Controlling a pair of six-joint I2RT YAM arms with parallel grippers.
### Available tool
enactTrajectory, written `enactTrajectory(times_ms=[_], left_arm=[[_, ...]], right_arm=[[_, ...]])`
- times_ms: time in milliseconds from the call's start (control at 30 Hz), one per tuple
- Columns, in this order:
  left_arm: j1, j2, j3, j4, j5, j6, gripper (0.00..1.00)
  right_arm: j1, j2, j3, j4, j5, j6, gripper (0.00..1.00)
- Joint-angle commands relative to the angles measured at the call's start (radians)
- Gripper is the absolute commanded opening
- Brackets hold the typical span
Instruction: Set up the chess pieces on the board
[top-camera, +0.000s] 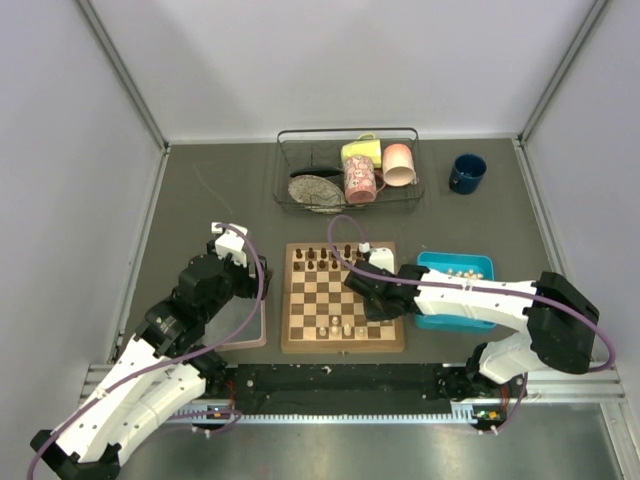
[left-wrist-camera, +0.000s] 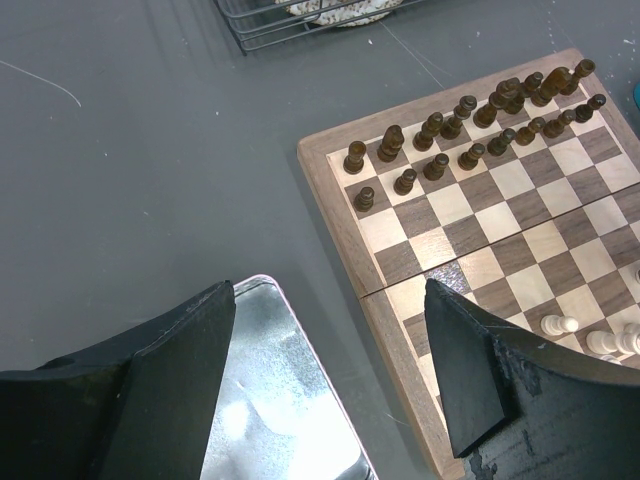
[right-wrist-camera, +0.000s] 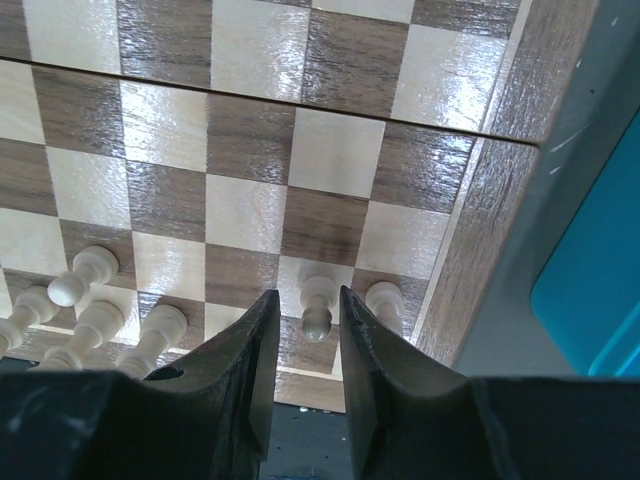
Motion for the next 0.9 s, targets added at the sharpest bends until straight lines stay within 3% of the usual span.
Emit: enactTrajectory(times_ms=[0,433,667,867], left_arm=[[-0.003,-0.008,0.0,0.057,-0.001,0.009,0.81],[-0.003,-0.008,-0.001,0.057,-0.001,0.009,0.81],[-0.003,-0.007,0.0,0.057,-0.002,0.007,0.81],[-0.003,-0.007,0.0,0.057,-0.002,0.007,0.81]], right_arm=[[0.017,0.005,0.044,0.031,-0.008,-0.015,0.3],[0.015,-0.003,0.019,0.038,-0.022,-0.008,0.29],[0.015,-0.024,0.096,-0.011,0.078,-0.054,0.3],[-0.029,-0.088,0.228,-0.105,0.184,-0.122,0.47]])
